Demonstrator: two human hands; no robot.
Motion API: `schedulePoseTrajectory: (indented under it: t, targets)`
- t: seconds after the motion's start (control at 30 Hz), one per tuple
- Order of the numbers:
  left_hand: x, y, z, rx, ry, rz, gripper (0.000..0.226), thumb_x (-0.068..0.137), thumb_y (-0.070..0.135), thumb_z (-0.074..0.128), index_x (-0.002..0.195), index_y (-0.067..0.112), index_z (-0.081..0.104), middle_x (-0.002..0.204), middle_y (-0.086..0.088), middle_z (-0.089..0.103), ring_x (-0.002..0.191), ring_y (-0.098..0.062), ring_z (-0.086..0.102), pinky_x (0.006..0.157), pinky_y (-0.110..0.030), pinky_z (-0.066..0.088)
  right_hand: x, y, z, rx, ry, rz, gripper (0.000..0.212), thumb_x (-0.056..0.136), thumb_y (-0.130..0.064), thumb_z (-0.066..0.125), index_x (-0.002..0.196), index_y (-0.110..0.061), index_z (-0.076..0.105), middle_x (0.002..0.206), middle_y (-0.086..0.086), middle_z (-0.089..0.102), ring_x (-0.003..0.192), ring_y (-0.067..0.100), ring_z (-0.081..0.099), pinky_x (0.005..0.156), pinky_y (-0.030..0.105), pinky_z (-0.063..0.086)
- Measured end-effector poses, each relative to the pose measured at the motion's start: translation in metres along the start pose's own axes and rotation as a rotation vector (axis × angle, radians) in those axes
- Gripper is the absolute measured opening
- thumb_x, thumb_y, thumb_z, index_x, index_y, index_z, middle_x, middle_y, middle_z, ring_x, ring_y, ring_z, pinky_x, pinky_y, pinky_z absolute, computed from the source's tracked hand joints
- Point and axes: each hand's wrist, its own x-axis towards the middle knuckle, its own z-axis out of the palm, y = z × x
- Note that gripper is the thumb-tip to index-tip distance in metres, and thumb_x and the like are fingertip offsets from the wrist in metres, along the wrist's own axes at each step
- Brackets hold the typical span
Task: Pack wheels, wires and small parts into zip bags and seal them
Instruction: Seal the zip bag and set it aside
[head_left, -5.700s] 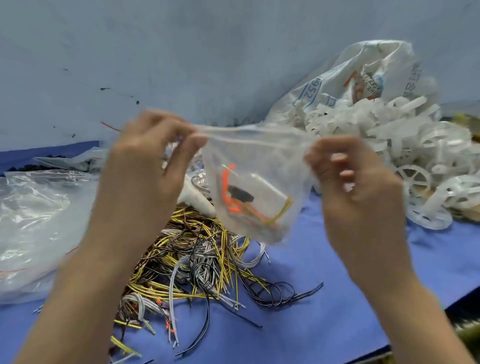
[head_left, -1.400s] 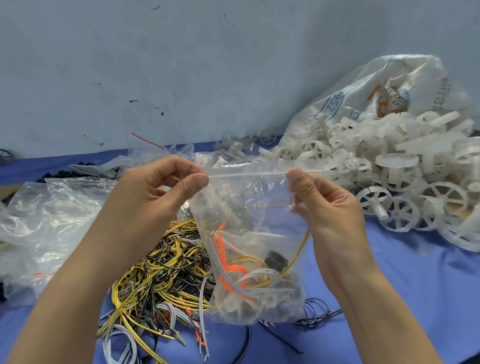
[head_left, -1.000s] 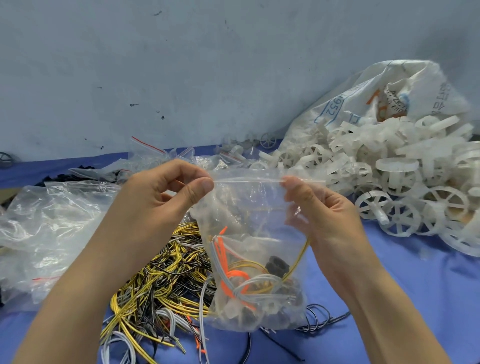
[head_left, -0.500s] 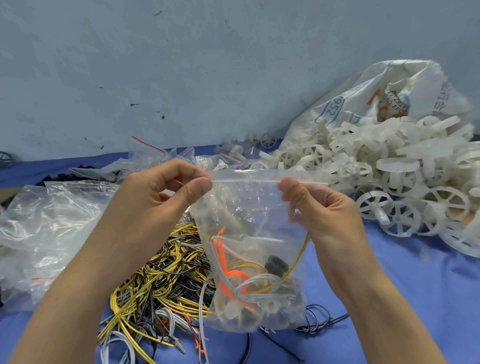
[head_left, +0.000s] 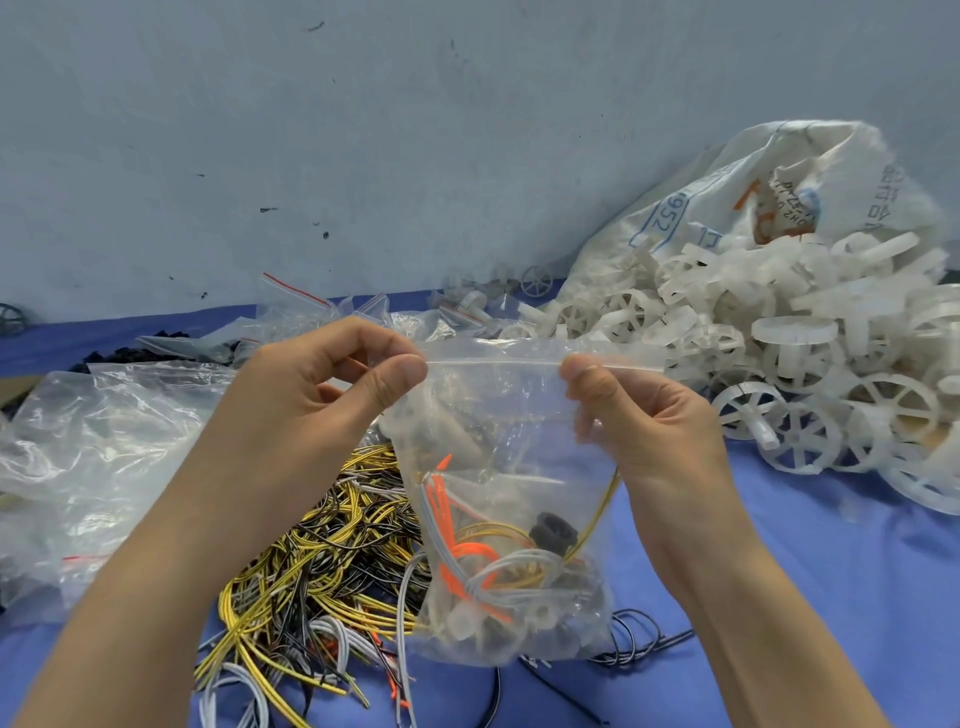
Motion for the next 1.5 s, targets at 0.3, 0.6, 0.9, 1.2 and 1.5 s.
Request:
schedulePoseTrajectory:
  t: [0.3,0.6,0.9,1.2,1.5]
  targets:
    - [-0.001,0.004,0.0,0.011,-0.022,0.021,0.016,0.082,0.048,0.062,0.093,0.039,0.068,0.084,0.011,0.069,0.076,-0.009,0.066,0.068,-0.032,0.054,-0.001,-0.006,0.001,-0.038,-0.102,-0.007,0.014,0.069,-0.04,0.074,0.069,-0.027,0.08,0.062,-0.015,0.066,0.059,-0.001,0.058,0.06,0.01,0.047]
    - [-0.001,0.011,-0.002,0.057,-0.039,0.027,0.014,0.082,0.046,0.062,0.088,0.036,0.069,0.085,0.01,0.069,0.078,-0.009,0.066,0.067,-0.026,0.054,-0.001,-0.006,0.002,-0.049,-0.083,-0.077,0.01,0.076,-0.031,0.073,0.073,-0.022,0.075,0.059,-0.018,0.064,0.061,-0.004,0.061,0.061,0.006,0.045]
    - [-0.001,0.029,0.002,0.201,-0.062,0.106,0.031,0.081,0.061,0.063,0.106,0.043,0.065,0.105,0.035,0.063,0.102,0.014,0.057,0.08,0.002,0.035,-0.003,-0.004,0.001,-0.141,-0.154,-0.15,0.017,0.076,-0.042,0.071,0.081,-0.027,0.078,0.071,-0.009,0.07,0.066,0.004,0.061,0.063,0.016,0.049]
    - [0.001,0.037,0.011,0.198,-0.165,0.099,0.016,0.081,0.049,0.062,0.089,0.039,0.071,0.091,0.03,0.069,0.093,0.012,0.062,0.078,-0.001,0.039,-0.004,-0.003,0.003,-0.169,-0.201,-0.218,0.012,0.075,-0.038,0.076,0.083,-0.031,0.079,0.078,-0.006,0.075,0.069,0.009,0.064,0.065,0.02,0.051]
    - [0.001,0.041,0.012,0.202,-0.194,0.071,0.021,0.08,0.053,0.059,0.087,0.038,0.072,0.088,0.03,0.069,0.09,0.012,0.063,0.077,-0.002,0.04,-0.005,-0.002,0.004,-0.171,-0.206,-0.236,0.01,0.076,-0.035,0.076,0.084,-0.029,0.079,0.079,-0.006,0.075,0.07,0.012,0.065,0.069,0.028,0.053]
